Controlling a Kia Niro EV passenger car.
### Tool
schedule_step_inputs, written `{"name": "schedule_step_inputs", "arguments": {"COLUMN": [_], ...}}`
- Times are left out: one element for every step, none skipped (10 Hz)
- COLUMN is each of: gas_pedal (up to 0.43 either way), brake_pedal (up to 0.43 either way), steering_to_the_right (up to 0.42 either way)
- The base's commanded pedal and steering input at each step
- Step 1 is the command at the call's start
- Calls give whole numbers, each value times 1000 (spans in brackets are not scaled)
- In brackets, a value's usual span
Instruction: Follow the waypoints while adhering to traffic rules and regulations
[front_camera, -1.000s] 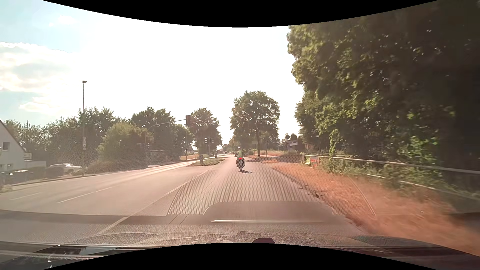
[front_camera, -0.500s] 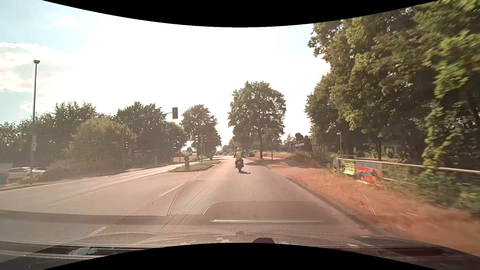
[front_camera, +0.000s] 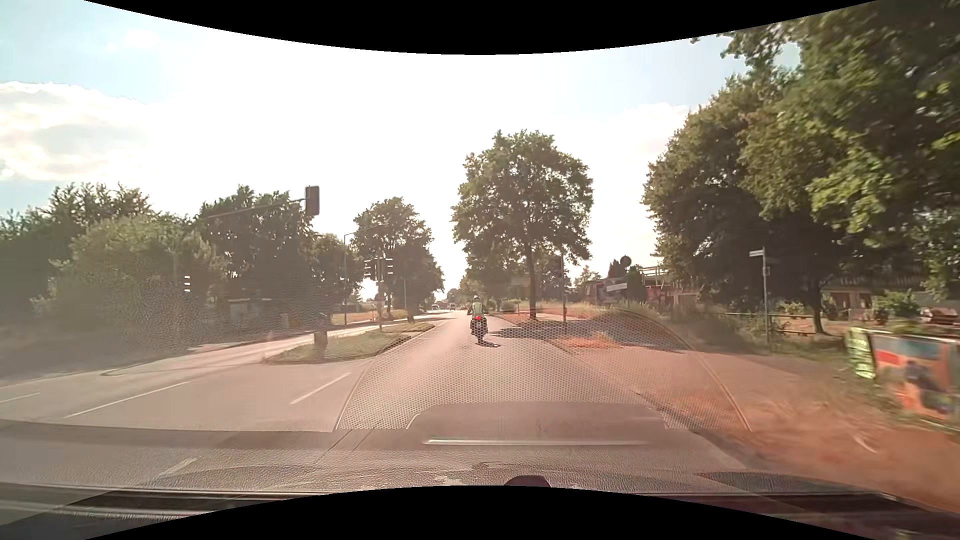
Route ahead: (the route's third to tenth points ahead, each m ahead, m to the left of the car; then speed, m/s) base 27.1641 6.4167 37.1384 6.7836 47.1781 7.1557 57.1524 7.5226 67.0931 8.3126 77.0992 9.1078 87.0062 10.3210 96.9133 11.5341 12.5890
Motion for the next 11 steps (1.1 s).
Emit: {"name": "schedule_step_inputs", "arguments": {"gas_pedal": [177, 177, 177, 177, 177, 177, 177, 177, 177, 177, 177], "brake_pedal": [0, 0, 0, 0, 0, 0, 0, 0, 0, 0, 0], "steering_to_the_right": [-11, -11, -11, -11, -11, -11, -11, -11, -11, -11, -11]}}
